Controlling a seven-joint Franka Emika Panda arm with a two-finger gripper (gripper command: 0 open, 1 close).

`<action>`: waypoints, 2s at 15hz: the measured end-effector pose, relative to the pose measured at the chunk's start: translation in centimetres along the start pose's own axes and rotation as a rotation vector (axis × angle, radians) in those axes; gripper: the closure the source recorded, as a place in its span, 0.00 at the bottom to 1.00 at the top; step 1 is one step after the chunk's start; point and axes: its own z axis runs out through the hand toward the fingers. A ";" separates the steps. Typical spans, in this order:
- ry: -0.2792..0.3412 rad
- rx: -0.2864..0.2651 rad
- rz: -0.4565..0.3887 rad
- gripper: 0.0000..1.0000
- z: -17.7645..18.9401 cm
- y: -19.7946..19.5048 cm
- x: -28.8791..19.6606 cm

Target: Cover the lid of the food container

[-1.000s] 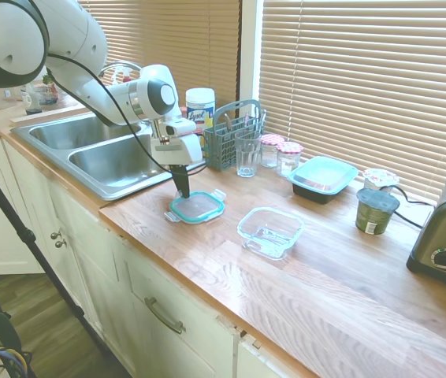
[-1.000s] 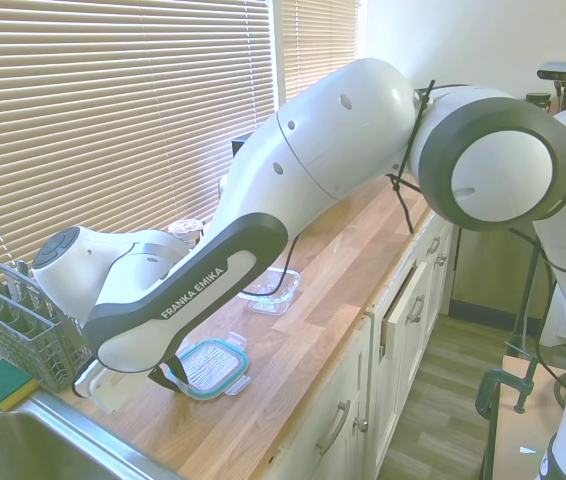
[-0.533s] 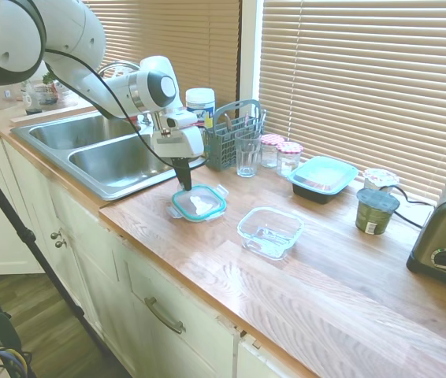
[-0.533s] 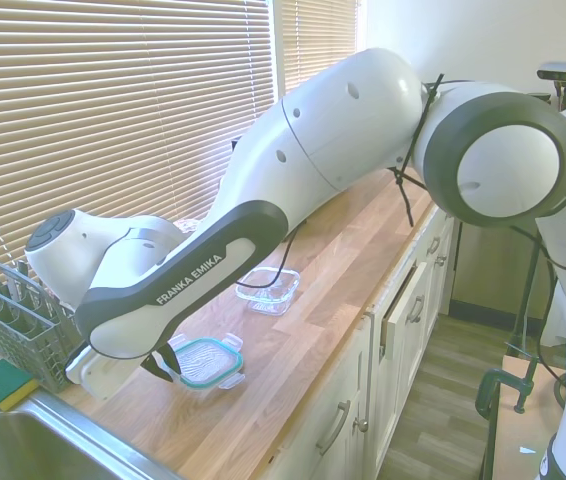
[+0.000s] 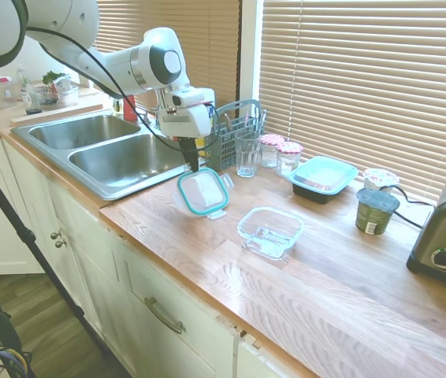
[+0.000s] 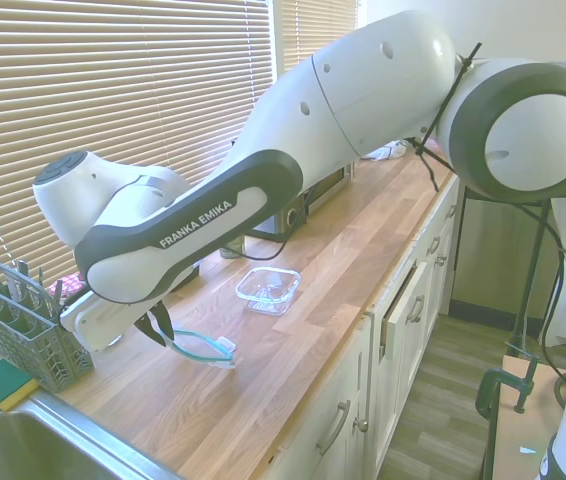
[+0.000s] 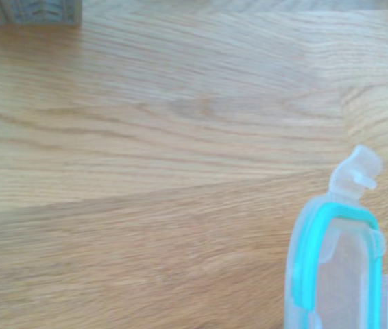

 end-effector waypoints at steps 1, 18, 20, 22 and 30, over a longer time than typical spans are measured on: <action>-0.004 0.007 -0.001 1.00 -0.4 0.2 0.3; -0.051 0.066 0.027 1.00 -3.5 5.1 8.9; -0.054 0.067 0.030 1.00 -3.4 5.9 10.1; -0.062 0.069 0.027 1.00 -3.2 6.7 11.6; -0.064 0.065 -0.051 1.00 -2.3 9.3 15.5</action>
